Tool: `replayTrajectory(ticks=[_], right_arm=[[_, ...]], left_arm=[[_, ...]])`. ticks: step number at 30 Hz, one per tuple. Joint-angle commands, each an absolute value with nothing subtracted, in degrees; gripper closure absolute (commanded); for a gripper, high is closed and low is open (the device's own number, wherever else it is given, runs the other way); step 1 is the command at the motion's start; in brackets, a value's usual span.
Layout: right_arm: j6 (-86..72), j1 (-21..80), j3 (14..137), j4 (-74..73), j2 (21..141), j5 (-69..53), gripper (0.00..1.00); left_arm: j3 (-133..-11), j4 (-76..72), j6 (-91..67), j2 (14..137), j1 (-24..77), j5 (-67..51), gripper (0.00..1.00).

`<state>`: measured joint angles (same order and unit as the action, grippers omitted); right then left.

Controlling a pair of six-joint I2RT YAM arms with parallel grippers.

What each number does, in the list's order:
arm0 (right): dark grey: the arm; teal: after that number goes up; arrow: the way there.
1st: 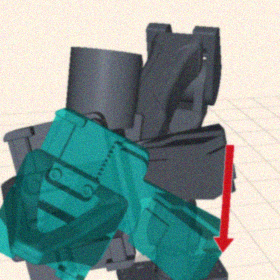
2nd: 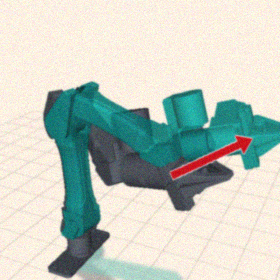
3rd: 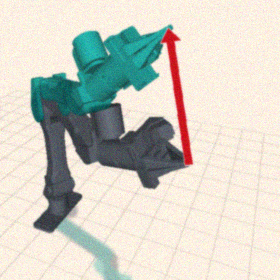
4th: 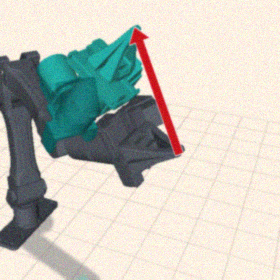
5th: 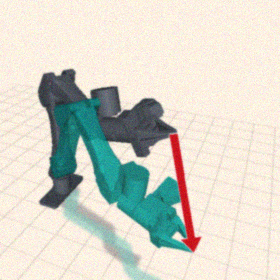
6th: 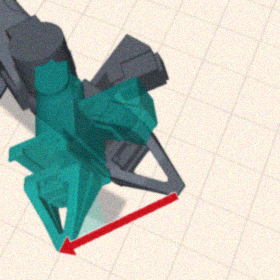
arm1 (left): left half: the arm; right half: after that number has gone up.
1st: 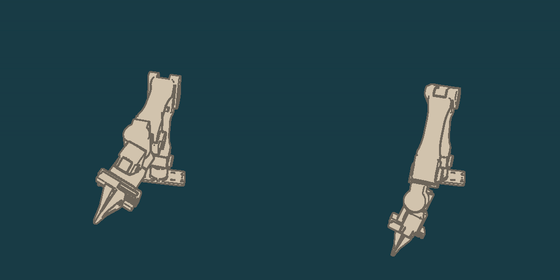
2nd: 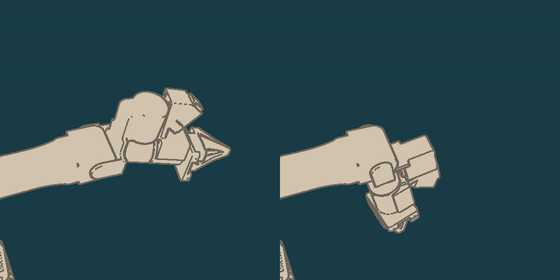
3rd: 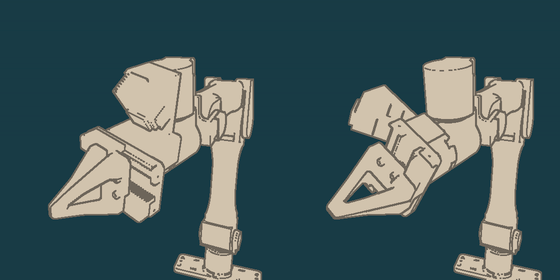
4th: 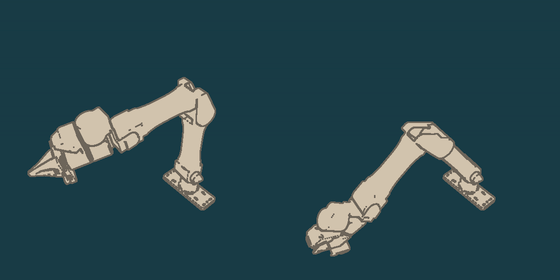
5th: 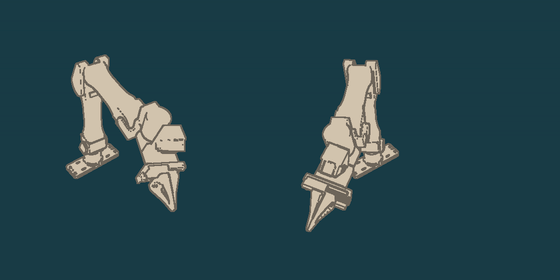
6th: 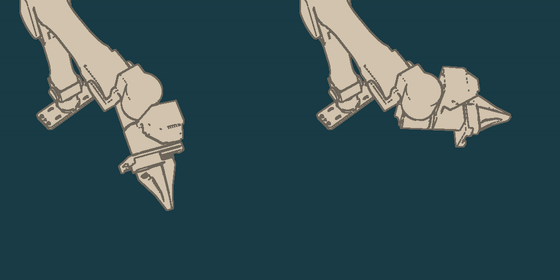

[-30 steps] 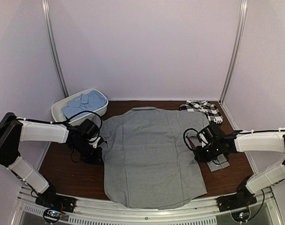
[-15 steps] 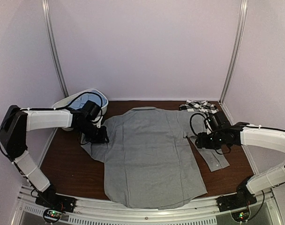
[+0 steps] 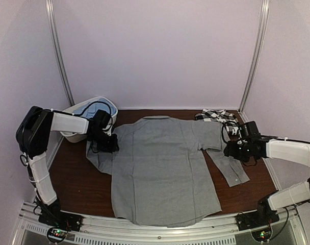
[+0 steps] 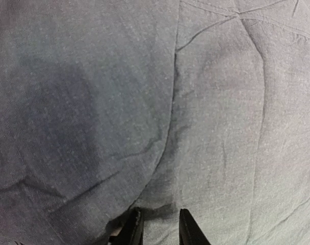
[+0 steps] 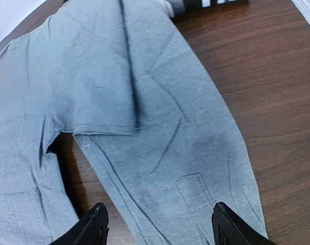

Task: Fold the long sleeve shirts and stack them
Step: Flatten out the crumpled shirt at the center of the board, then pick up the sleeve from the center of the board.

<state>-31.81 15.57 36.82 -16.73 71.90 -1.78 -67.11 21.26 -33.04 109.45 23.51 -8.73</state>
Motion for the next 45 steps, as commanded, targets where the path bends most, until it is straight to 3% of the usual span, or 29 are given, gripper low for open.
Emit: replayTrajectory(ticks=[1, 10, 18, 24, 34, 45], right_arm=[[-32.9, 10.4, 33.3, -13.2, 70.0, -5.7, 0.28], [-34.9, 5.4, 31.2, -15.7, 68.0, -6.3, 0.17], [-39.8, 3.9, 30.4, -23.9, 66.7, -0.8, 0.13], [-42.9, 3.6, 29.1, -26.5, 65.4, -0.3, 0.14], [-42.9, 3.8, 25.3, -24.6, 64.5, -6.1, 0.23], [-41.7, 8.3, 26.3, -22.0, 72.5, -0.4, 0.28]], left_arm=[[-70.1, 20.7, -29.9, 113.1, 20.7, -6.5, 0.74], [-75.3, 23.1, -27.6, 115.0, 20.0, -8.5, 0.75], [-76.5, 23.2, -26.9, 108.9, 20.8, -12.1, 0.75], [-77.3, 23.3, -26.7, 104.5, 22.7, -14.1, 0.74], [-77.6, 23.0, -27.0, 99.3, 24.5, -15.5, 0.74], [-78.0, 22.7, -27.2, 97.2, 26.9, -15.3, 0.74]])
